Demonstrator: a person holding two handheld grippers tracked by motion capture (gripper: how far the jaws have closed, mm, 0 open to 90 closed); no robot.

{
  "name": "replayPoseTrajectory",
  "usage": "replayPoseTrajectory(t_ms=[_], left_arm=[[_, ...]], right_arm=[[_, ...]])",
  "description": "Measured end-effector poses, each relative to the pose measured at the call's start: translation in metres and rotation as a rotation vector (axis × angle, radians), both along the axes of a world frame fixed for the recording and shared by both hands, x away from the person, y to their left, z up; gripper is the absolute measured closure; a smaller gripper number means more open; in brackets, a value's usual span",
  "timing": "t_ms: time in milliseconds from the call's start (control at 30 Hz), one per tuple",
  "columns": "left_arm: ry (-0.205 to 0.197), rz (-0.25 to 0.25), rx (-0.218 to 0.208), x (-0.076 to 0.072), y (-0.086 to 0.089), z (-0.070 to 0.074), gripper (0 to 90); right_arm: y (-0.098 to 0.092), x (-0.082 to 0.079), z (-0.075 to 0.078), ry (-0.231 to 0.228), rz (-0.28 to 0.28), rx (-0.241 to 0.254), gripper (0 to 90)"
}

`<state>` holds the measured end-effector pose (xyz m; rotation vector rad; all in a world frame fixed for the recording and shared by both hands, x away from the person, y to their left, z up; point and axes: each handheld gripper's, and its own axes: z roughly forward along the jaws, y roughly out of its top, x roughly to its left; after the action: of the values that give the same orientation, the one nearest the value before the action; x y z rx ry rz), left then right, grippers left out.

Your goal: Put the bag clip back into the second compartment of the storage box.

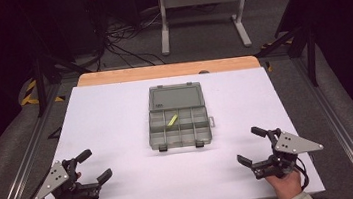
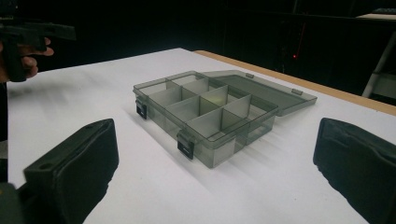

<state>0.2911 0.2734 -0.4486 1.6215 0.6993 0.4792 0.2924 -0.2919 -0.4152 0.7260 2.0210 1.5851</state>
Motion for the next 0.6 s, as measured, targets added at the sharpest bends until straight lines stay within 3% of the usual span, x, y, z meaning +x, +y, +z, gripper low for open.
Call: replayPoseTrajectory(t_ms=[100,300,367,467,600], left_arm=[[-0.008,0.014,0.007,0.000,-0.002,-0.008,2.5],[-0.006,-0.009,0.017,0.002,-0.004,-0.014,0.5],[-0.006,-0.009,0.039,0.004,-0.004,-0.017,0.4],[0.027,-0.043,0.026,0.006,-0.004,-0.020,0.1],[0.020,-0.058,0.042,0.006,-0.007,-0.020,0.0]], right_arm=[[-0.001,0.000,-0.002,-0.009,0.000,0.003,0.2],[-0.001,0.001,-0.006,-0.005,0.001,0.000,0.0],[-0.002,0.001,-0.008,0.005,-0.004,0.004,0.0],[-0.004,0.002,-0.009,0.005,-0.008,0.010,0.0],[-0.004,0.002,-0.012,0.011,-0.021,0.009,0.0]])
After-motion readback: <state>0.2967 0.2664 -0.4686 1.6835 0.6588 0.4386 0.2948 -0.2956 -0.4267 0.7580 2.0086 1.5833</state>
